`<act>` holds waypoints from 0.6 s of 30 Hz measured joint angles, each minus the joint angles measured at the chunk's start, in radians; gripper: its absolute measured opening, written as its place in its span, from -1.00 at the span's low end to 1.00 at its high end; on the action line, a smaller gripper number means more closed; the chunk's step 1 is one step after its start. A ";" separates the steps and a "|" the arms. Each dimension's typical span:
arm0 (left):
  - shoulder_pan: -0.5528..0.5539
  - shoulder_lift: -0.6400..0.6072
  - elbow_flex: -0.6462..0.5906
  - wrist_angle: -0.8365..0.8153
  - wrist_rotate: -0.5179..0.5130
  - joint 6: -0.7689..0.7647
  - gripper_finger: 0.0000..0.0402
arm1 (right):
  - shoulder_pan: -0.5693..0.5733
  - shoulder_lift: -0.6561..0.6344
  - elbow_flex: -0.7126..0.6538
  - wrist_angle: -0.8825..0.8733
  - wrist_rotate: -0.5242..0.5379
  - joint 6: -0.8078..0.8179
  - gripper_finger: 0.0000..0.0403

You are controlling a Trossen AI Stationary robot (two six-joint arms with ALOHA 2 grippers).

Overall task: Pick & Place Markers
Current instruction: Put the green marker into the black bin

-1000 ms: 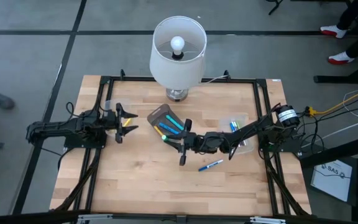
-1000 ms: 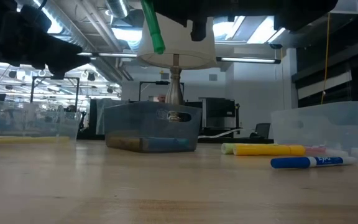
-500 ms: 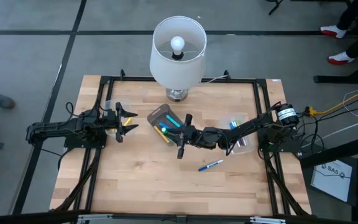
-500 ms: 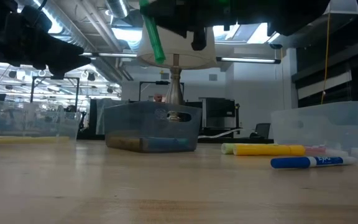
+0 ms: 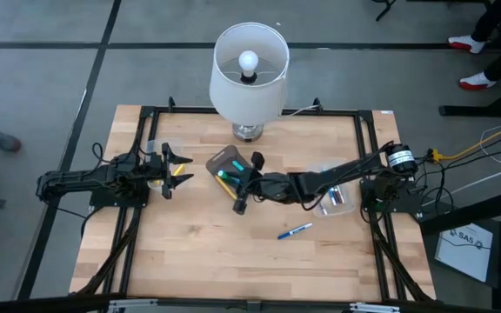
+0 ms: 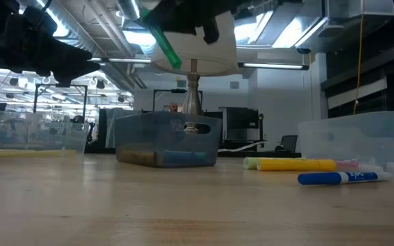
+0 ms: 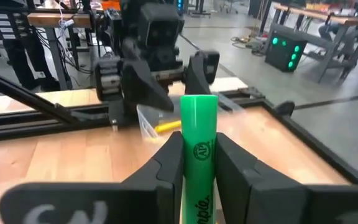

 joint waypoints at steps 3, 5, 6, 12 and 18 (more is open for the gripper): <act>0.000 0.000 0.000 0.000 0.000 0.000 0.20 | 0.000 0.000 0.035 -0.022 0.000 -0.024 -0.65; 0.000 0.000 0.000 0.000 0.000 -0.001 0.19 | 0.000 0.000 0.047 -0.042 0.000 -0.026 -0.66; 0.000 0.000 0.000 0.000 0.000 -0.001 0.20 | -0.001 0.000 0.049 -0.048 0.001 -0.026 -0.66; 0.000 0.000 0.000 0.000 0.000 0.000 0.20 | -0.005 0.000 0.049 -0.112 0.094 0.020 -0.66; 0.000 0.000 0.000 0.000 0.000 -0.001 0.20 | -0.024 0.000 0.049 -0.182 0.139 0.082 -0.66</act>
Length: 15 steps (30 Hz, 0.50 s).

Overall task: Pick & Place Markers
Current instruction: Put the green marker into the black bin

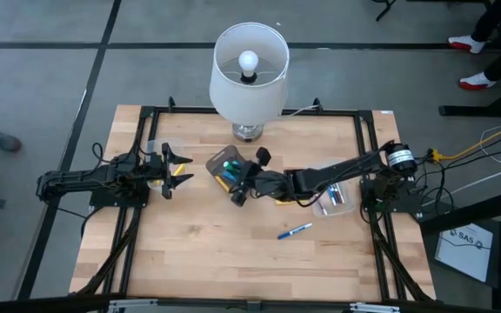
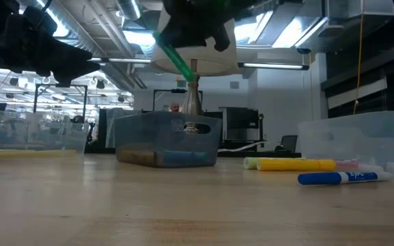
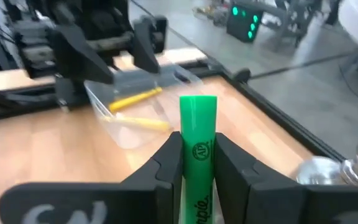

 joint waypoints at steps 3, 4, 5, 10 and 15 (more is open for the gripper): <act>0.000 0.000 0.000 0.000 0.000 0.001 0.20 | -0.015 0.000 0.000 -0.043 0.000 0.033 -0.66; 0.000 0.000 0.000 0.000 0.000 0.000 0.20 | -0.019 0.000 0.000 -0.049 0.000 0.041 -0.66; 0.000 0.000 0.000 0.000 0.000 0.000 0.20 | -0.023 0.000 0.000 -0.053 0.000 0.046 -0.66; 0.000 0.000 0.000 0.000 0.000 0.001 0.20 | -0.035 0.000 0.000 -0.065 0.000 0.048 -0.66; 0.000 0.000 0.000 0.000 0.000 0.001 0.20 | -0.051 0.000 0.000 -0.089 -0.015 0.067 -0.66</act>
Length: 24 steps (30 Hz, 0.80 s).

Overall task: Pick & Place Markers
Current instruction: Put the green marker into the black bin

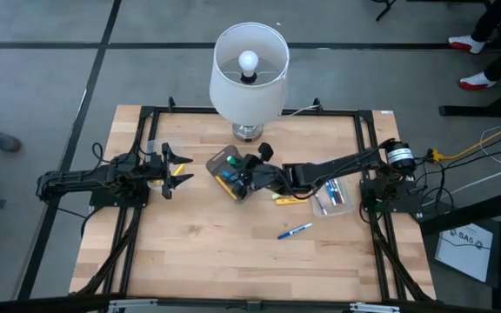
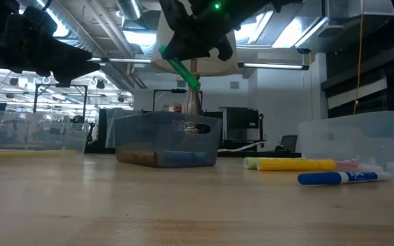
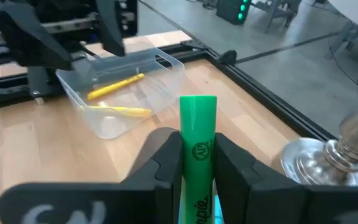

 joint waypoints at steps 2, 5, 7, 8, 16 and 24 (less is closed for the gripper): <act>0.000 0.000 0.000 0.000 0.000 -0.001 0.20 | -0.008 0.000 0.000 -0.019 -0.001 0.015 -0.65; 0.000 0.000 0.000 0.000 0.000 -0.001 0.20 | -0.018 0.000 0.000 -0.059 -0.004 0.038 -0.65; 0.000 0.000 0.000 0.000 0.000 0.000 0.20 | -0.025 0.000 0.000 -0.085 -0.007 0.059 -0.66; 0.000 0.000 0.000 0.000 0.000 0.000 0.20 | -0.029 0.000 0.000 -0.092 -0.021 0.071 -0.66; 0.000 0.000 0.000 0.000 0.000 0.000 0.20 | -0.068 0.052 -0.001 -0.085 -0.118 0.154 -0.63; 0.000 0.000 0.000 0.000 0.000 0.000 0.20 | -0.102 0.070 -0.001 -0.060 -0.240 0.204 -0.56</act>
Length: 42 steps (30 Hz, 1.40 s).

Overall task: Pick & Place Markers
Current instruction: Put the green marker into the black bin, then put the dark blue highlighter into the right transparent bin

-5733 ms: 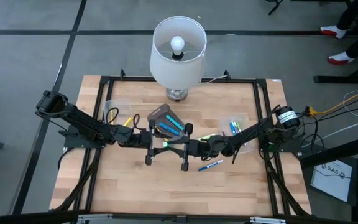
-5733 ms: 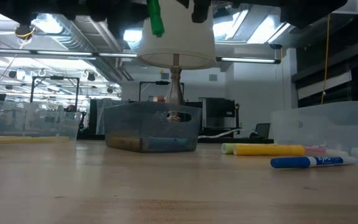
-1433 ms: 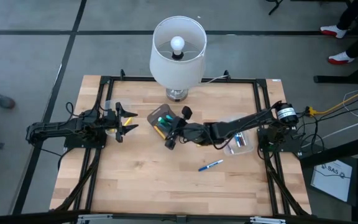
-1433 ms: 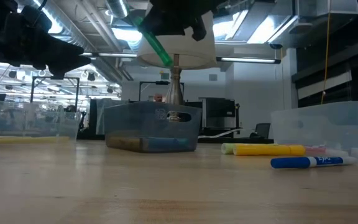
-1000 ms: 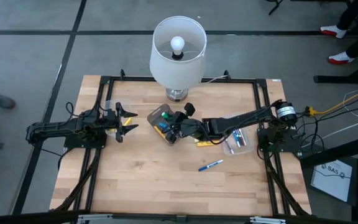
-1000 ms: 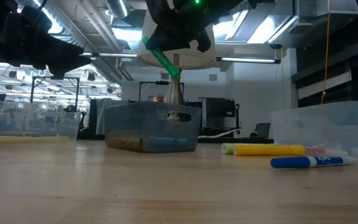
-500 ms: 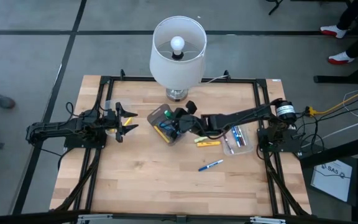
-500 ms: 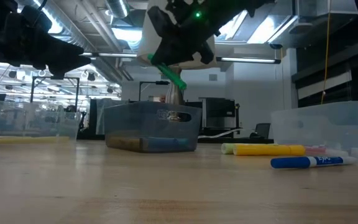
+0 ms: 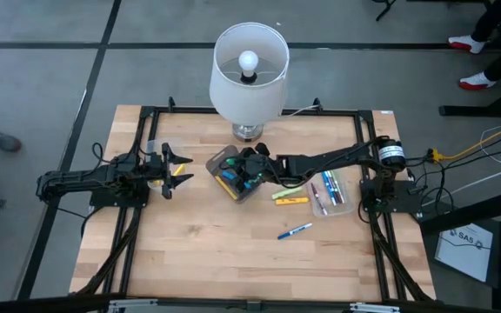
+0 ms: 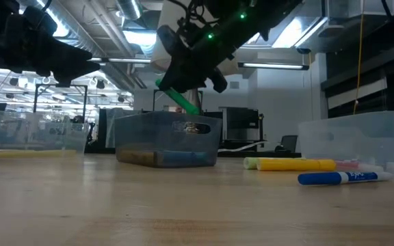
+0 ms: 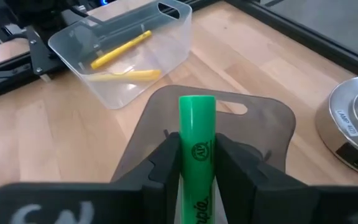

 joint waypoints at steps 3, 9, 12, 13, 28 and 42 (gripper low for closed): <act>0.000 0.000 0.000 0.000 0.000 0.000 0.20 | 0.000 0.000 0.000 -0.002 0.004 0.000 -0.52; 0.000 0.000 0.000 0.000 0.000 0.000 0.20 | 0.000 0.000 0.000 -0.004 0.008 0.012 -0.50; 0.000 0.000 0.000 0.000 0.000 0.000 0.20 | 0.000 0.000 0.000 -0.003 0.008 0.014 -0.49; 0.000 0.000 0.000 0.000 0.000 0.000 0.20 | 0.000 0.000 0.000 -0.004 0.008 0.014 -0.49; 0.000 0.000 0.000 0.000 0.000 0.000 0.19 | 0.000 0.000 0.000 -0.024 -0.048 0.020 -0.49; 0.000 0.000 0.000 0.000 0.000 -0.001 0.19 | 0.100 -0.055 0.000 -0.059 -0.096 -0.099 -0.49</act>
